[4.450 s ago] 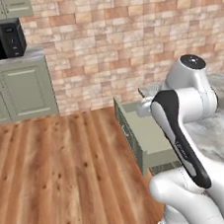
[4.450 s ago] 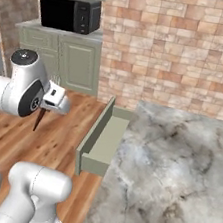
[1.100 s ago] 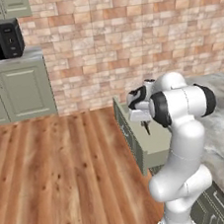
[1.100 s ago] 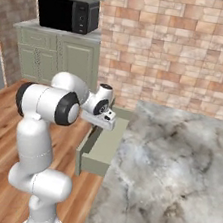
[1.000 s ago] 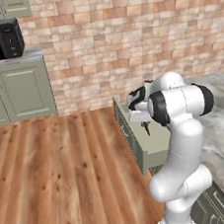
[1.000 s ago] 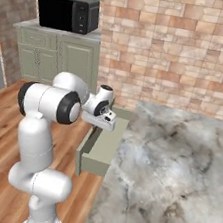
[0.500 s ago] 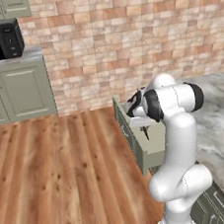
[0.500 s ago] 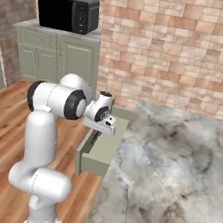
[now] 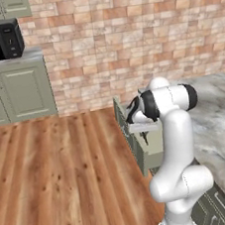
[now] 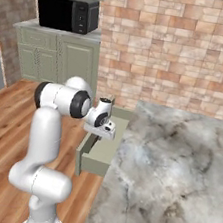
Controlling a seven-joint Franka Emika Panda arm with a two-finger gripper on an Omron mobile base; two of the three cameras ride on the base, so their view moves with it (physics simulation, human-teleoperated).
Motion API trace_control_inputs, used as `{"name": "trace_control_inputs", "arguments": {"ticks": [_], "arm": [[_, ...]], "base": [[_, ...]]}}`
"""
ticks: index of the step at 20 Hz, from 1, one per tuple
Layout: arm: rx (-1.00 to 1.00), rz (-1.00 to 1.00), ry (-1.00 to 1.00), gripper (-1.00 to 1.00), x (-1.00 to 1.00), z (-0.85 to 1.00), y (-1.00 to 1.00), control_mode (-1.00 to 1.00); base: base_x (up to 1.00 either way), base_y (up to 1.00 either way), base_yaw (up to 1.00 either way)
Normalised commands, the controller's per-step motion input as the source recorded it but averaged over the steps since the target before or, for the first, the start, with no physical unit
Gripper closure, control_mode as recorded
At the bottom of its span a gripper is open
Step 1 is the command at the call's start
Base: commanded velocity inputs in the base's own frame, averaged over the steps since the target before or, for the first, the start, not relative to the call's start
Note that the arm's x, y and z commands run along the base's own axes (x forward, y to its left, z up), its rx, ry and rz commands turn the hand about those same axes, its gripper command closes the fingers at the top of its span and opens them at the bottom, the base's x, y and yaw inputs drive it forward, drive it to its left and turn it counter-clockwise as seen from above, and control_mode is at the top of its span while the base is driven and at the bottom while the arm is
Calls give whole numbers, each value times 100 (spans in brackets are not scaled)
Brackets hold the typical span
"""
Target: Organize the utensils by type. Pick up the wooden spoons from the counter and place them in the open cabinet. Then pick up the metallic utensils from the counter and place them in the open drawer.
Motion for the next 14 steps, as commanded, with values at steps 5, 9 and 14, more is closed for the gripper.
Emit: {"name": "trace_control_inputs", "arguments": {"ticks": [5, 9, 14], "arm": [[0, 0, 0, 100, 12, -37, 0, -100], [0, 0, 0, 100, 7, -33, 0, -100], [0, 0, 0, 100, 1, -34, 14, -100]], "base": [[0, 0, 0], [0, 0, 0], [0, 0, 0]]}}
